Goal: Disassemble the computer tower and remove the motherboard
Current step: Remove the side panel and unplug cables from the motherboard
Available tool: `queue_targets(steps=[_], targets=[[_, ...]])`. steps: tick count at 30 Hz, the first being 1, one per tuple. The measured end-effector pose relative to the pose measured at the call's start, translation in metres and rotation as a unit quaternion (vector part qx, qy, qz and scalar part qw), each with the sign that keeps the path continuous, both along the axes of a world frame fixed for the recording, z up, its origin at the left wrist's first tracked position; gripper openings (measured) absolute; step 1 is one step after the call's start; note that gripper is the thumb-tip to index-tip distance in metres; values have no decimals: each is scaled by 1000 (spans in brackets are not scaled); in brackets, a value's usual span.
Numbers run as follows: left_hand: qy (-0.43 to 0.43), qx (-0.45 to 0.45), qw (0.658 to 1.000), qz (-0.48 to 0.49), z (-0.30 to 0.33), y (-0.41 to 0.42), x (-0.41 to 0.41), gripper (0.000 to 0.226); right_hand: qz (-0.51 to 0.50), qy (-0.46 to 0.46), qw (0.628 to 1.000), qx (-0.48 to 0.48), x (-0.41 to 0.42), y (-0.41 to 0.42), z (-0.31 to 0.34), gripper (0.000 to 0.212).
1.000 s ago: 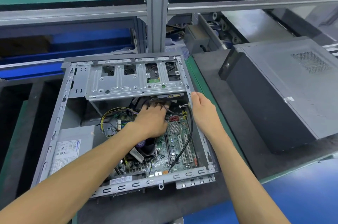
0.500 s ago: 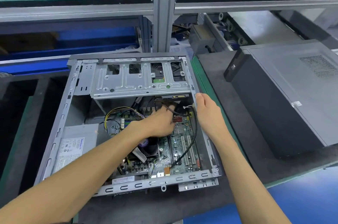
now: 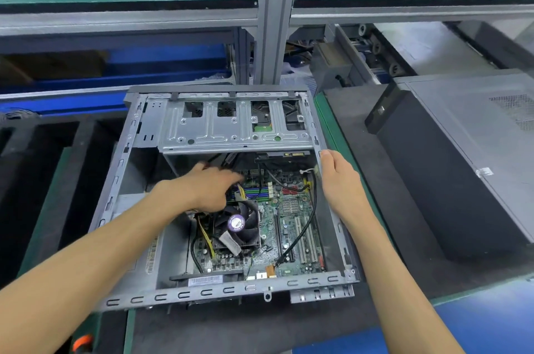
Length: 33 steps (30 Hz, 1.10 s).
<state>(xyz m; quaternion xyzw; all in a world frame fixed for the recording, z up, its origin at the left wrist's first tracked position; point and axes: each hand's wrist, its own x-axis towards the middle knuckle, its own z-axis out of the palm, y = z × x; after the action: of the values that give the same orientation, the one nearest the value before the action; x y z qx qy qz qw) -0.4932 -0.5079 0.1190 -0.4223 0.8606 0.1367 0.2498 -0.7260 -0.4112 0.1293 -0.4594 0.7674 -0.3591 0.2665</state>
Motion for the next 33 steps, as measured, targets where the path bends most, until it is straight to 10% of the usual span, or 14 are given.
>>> queue_targets(steps=[7,20,27,33], targets=[[-25,-91,995,-42,19,-14,11,21,-3,-3,1000,-2,1,1,0,34],[-269,-67,960,-41,27,-7,32,45,-2,3,1000,6,-1,1,-2,33],[-8,60,992,115,29,-18,7,53,-3,4,1000,14,0,0,0,34],[33,97,969,223,14,-24,-21,46,-8,4,1000,24,0,-1,-1,32]])
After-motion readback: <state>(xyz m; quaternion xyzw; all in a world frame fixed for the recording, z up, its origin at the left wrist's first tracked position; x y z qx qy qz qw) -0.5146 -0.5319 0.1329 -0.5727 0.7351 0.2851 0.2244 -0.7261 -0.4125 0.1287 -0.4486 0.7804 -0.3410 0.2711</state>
